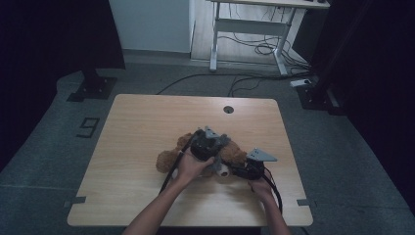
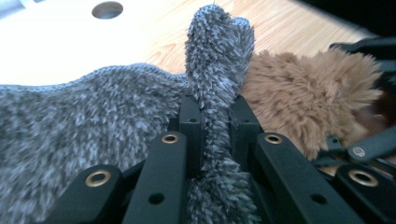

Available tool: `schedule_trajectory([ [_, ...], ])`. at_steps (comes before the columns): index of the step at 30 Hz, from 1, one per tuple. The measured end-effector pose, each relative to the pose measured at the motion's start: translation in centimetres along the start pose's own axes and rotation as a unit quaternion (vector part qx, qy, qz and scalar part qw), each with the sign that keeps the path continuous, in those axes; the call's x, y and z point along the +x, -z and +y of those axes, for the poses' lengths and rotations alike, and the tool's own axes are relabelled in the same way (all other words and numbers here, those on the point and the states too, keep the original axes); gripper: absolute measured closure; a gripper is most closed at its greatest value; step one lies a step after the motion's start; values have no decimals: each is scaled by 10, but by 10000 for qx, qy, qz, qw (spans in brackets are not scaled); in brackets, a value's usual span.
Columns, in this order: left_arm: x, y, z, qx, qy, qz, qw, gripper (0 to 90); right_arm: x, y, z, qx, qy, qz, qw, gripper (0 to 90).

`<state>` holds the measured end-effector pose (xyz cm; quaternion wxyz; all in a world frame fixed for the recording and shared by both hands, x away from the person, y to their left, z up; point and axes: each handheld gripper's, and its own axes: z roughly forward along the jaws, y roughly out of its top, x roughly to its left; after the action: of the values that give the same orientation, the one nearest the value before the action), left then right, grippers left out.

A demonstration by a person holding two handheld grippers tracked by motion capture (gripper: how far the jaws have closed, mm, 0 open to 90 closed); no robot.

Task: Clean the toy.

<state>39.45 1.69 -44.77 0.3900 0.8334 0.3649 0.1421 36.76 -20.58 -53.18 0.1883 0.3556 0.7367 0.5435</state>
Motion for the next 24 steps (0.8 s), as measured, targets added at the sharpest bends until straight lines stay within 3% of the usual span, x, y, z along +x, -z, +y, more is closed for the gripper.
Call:
schedule_trajectory([
  [3,14,12,-4,-36,0,268,9996,791,-1,0,0,-14,-39,0,10000,392],
  [6,36,21,-18,-107,406,171,9990,792,-2,0,-1,-46,-55,9,10000,392],
  [7,40,24,-22,-97,421,202,9989,793,-2,0,-1,-37,-58,10,10000,392],
  [11,46,32,-32,-122,380,393,9984,793,-2,-1,-1,-54,-69,11,10000,391],
  [24,80,50,-64,-104,874,605,9943,789,0,0,-1,-70,-82,-19,9999,389],
])
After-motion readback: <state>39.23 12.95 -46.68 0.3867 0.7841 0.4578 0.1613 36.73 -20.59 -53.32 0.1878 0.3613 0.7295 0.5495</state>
